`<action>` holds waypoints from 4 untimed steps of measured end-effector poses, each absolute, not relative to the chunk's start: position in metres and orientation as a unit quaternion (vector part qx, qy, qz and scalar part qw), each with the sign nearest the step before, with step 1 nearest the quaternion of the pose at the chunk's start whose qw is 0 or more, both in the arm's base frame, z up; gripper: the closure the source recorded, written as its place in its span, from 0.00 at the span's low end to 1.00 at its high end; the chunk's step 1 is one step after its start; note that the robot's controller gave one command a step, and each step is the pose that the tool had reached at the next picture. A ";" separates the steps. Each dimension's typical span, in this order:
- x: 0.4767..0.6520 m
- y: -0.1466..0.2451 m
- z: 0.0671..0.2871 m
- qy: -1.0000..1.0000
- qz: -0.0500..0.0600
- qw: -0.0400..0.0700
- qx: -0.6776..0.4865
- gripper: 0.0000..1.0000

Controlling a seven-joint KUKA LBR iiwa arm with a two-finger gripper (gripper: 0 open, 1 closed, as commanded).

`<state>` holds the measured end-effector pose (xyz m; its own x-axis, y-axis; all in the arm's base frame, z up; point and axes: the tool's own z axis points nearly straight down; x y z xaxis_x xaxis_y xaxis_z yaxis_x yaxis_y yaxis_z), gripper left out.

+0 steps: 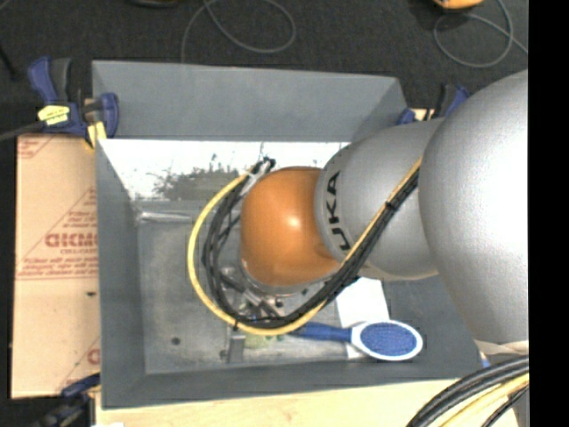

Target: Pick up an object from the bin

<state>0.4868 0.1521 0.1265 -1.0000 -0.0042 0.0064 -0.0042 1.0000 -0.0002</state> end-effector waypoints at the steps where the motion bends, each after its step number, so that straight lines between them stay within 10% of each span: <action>1: 0.489 0.151 0.131 -1.000 -0.001 -0.001 0.000 0.00; 2: 0.503 0.095 0.096 -0.998 -0.001 -0.001 -0.057 0.00; 4: 0.502 0.077 0.117 -1.000 0.000 0.000 -0.020 0.00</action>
Offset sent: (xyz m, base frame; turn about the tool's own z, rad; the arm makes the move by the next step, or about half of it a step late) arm 0.0263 -0.0988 -0.0565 0.2004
